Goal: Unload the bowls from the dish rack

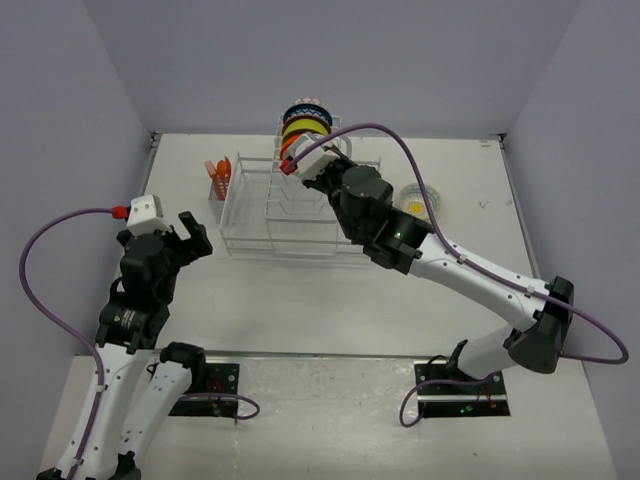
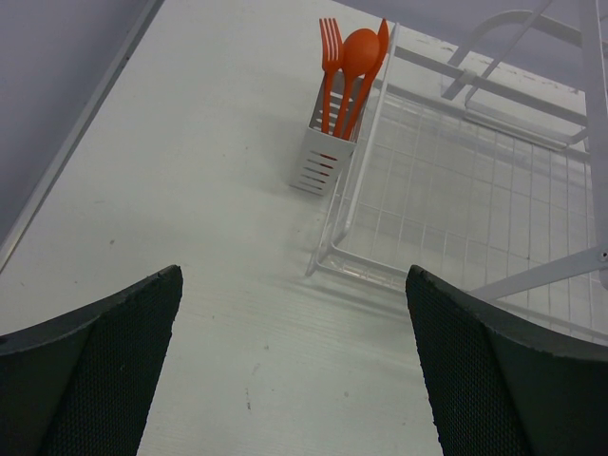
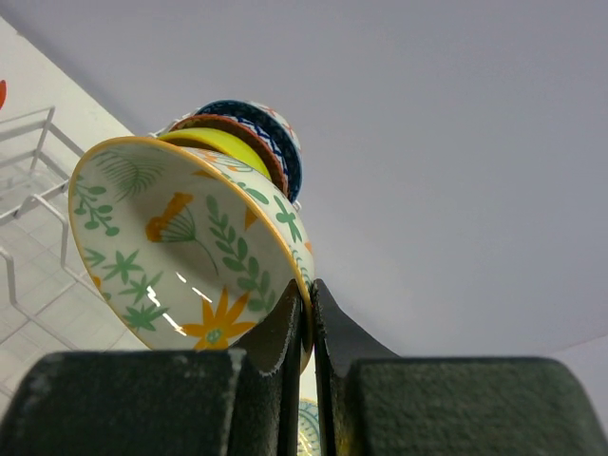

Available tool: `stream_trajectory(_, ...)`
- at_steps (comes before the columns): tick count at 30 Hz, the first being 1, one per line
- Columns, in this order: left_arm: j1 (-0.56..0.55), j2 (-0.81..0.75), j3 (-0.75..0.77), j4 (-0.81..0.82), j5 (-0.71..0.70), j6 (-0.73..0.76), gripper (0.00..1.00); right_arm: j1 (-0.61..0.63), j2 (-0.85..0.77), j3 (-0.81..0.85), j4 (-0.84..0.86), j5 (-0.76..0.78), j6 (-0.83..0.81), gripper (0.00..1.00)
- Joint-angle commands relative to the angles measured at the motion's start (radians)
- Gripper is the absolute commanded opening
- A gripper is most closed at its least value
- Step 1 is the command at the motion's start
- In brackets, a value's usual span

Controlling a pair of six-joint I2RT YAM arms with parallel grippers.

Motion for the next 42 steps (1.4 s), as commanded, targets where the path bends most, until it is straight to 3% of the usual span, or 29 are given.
stream_trajectory(1,-0.004,-0.004,0.013,0.019,0.008,0.006,1.0,0.0,-0.054,0.064,0.032,-0.024,0.079,0.0)
stream_trajectory(5,-0.004,0.0,0.011,0.023,0.014,0.008,1.0,-0.032,-0.103,0.127,-0.006,-0.007,0.183,0.0)
stream_trajectory(8,-0.004,-0.006,0.008,0.026,0.018,0.011,1.0,-0.131,-0.172,0.141,-0.068,-0.007,0.359,0.0)
stream_trajectory(10,-0.004,-0.009,0.005,0.031,0.018,0.011,1.0,-0.211,-0.259,0.118,-0.149,-0.054,0.562,0.0)
stream_trajectory(12,-0.004,-0.012,0.004,0.032,0.021,0.011,1.0,-0.351,-0.331,0.038,-0.173,-0.143,0.742,0.0)
stream_trajectory(14,-0.004,-0.012,0.001,0.037,0.027,0.012,1.0,-0.456,-0.43,-0.043,-0.177,-0.168,0.82,0.0)
stream_trajectory(20,-0.004,0.0,0.002,0.042,0.042,0.015,1.0,-0.616,-0.548,-0.187,-0.236,-0.134,0.966,0.0)
stream_trajectory(24,-0.004,0.0,-0.001,0.043,0.047,0.015,1.0,-0.788,-0.589,-0.305,-0.281,-0.275,1.18,0.0)
stream_trajectory(25,-0.004,0.003,-0.002,0.045,0.048,0.015,1.0,-0.87,-0.6,-0.354,-0.281,-0.379,1.229,0.0)
stream_trajectory(31,-0.004,0.013,-0.002,0.043,0.053,0.017,1.0,-1.104,-0.596,-0.528,-0.238,-0.652,1.564,0.0)
stream_trajectory(35,-0.004,0.011,-0.002,0.043,0.053,0.017,1.0,-1.167,-0.535,-0.589,-0.174,-0.697,1.713,0.0)
stream_trajectory(42,-0.004,0.016,-0.004,0.045,0.057,0.017,1.0,-1.206,-0.4,-0.565,-0.173,-0.665,1.791,0.0)
